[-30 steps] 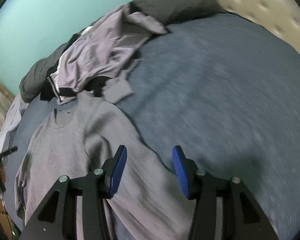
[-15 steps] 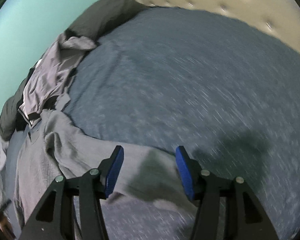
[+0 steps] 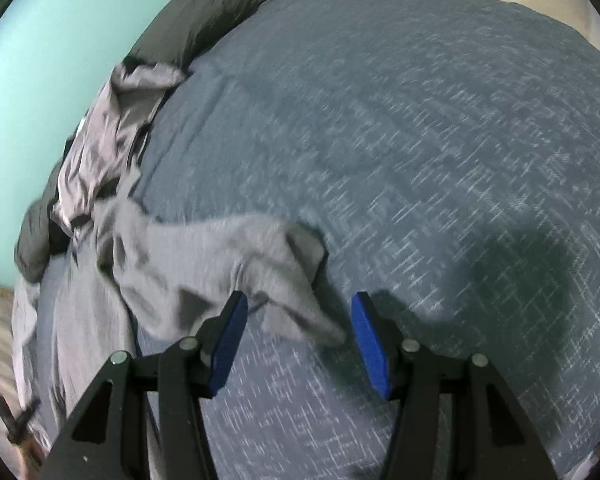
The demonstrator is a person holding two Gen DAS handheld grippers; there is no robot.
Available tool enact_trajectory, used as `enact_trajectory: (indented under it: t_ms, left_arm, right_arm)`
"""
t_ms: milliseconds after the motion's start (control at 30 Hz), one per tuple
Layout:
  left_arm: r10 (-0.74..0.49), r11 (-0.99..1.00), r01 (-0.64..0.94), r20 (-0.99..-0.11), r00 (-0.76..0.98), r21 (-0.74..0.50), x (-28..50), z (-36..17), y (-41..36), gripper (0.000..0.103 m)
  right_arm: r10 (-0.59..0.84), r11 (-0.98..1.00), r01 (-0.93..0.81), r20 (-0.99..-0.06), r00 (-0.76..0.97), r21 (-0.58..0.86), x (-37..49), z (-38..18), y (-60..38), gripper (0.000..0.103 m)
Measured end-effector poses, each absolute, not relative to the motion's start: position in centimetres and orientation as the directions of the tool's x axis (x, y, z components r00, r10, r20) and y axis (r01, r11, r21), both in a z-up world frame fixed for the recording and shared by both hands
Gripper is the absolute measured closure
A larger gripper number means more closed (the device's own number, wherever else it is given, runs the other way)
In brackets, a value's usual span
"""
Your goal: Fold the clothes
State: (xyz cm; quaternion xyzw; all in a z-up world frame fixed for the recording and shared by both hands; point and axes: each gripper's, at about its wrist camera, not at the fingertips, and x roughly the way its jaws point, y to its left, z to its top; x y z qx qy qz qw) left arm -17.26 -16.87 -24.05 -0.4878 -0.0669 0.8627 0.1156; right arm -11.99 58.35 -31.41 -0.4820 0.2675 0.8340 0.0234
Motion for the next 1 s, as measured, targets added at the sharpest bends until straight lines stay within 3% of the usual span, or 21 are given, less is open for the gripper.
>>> enact_trajectory:
  t_ms: [100,167,267,533,800,1000]
  left_arm:
    - [0.265,-0.964,-0.135,-0.826,-0.498,-0.228,-17.0,-23.7,-16.6,0.064]
    - [0.264,-0.965,-0.137,-0.824,-0.501,-0.225,-16.8,-23.2,-16.5,0.064]
    - [0.259,-0.966,-0.14,-0.821,-0.508,-0.218,-16.5,-22.5,-16.4,0.064]
    - [0.247,-0.969,-0.144,-0.819,-0.518,-0.2,-16.5,-21.3,-16.0,0.064]
    - [0.255,-0.966,-0.167,-0.818,-0.515,-0.196,-16.6,-20.8,-14.8,0.064]
    - [0.258,-0.966,-0.162,-0.823,-0.506,-0.203,-16.6,-21.0,-14.6,0.064]
  right_arm:
    - [-0.192,-0.906,-0.243,-0.849,-0.492,0.346,-12.5,-32.1,56.9,0.05]
    - [-0.177,-0.924,-0.221,-0.859,-0.48,0.313,-12.7,-32.3,56.5,0.079]
    - [-0.159,-0.936,-0.206,-0.865,-0.476,0.285,-12.9,-32.5,56.4,0.097]
    - [-0.085,-0.935,-0.228,-0.794,-0.602,0.273,-12.2,-27.1,60.4,0.098]
    - [0.036,-0.955,-0.243,-0.75,-0.661,0.168,-13.3,-20.7,64.3,0.098]
    - [0.085,-0.955,-0.269,-0.752,-0.654,0.126,-14.8,-19.3,65.8,0.098]
